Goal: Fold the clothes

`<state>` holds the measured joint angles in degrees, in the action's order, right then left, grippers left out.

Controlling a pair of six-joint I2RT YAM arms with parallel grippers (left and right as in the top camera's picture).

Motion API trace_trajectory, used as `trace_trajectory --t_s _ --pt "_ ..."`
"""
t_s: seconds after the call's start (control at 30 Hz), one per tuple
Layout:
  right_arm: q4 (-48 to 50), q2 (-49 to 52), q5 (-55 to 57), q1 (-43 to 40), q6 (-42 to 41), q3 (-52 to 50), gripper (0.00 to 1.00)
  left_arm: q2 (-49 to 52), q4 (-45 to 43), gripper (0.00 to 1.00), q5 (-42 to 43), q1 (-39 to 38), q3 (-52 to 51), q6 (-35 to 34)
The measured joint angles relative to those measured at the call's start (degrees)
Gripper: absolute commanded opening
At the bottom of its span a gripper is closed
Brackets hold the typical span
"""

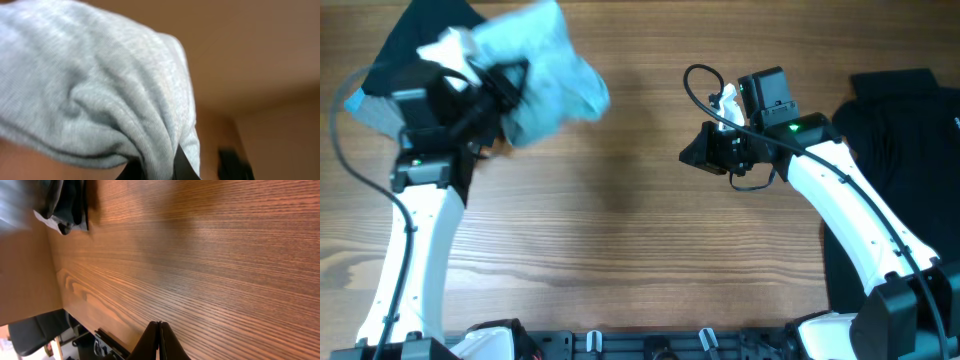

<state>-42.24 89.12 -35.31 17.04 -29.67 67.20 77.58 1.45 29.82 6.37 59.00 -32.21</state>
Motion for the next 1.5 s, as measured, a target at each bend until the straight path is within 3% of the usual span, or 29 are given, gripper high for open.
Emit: trace_trajectory --t_s 0.33,0.37,0.4,0.43,0.47,0.6,0.73,0.87,1.07,1.33,1.5 --pt "-4.6 0.0 0.6 0.0 0.7 0.0 0.04 9.4 -19.2 0.04 -8.1 12.9 1.1 -9.2" --pt "-5.0 0.0 0.7 0.0 0.9 0.0 0.05 11.5 -20.6 0.13 -8.9 14.4 1.2 -10.1" --pt "-5.3 0.0 0.7 0.0 1.1 0.0 0.04 13.3 -21.7 0.41 -9.1 15.5 1.2 -10.6" --pt "-5.6 0.0 0.7 0.0 1.3 0.0 0.04 15.7 -22.9 0.97 -9.5 16.9 1.2 -11.5" --pt "-5.6 0.0 0.7 0.0 1.5 0.0 0.04 17.5 -23.5 1.0 -9.8 17.8 1.2 -11.5" --pt "-5.8 0.0 0.7 0.0 1.5 0.0 0.04 26.9 -16.8 1.0 -10.7 21.3 1.4 -11.9" --pt "-6.8 0.0 0.7 0.0 1.5 0.0 0.04 27.1 -7.3 1.0 -8.6 24.6 1.2 -10.2" --pt "-6.8 0.0 0.8 0.0 1.5 0.0 0.04 20.8 -4.0 1.0 -3.8 32.2 1.2 -9.1" --pt "-6.8 0.0 0.9 0.0 1.6 0.0 0.04 2.6 1.6 1.0 2.6 42.1 1.2 -8.6" --pt "-7.8 -4.4 3.1 0.0 5.6 0.2 0.04 -14.1 7.1 0.99 20.1 40.6 1.7 -6.1" --pt "-9.1 -14.4 8.7 0.0 8.5 4.3 0.05 -19.3 21.4 1.0 26.0 32.5 4.1 0.7"
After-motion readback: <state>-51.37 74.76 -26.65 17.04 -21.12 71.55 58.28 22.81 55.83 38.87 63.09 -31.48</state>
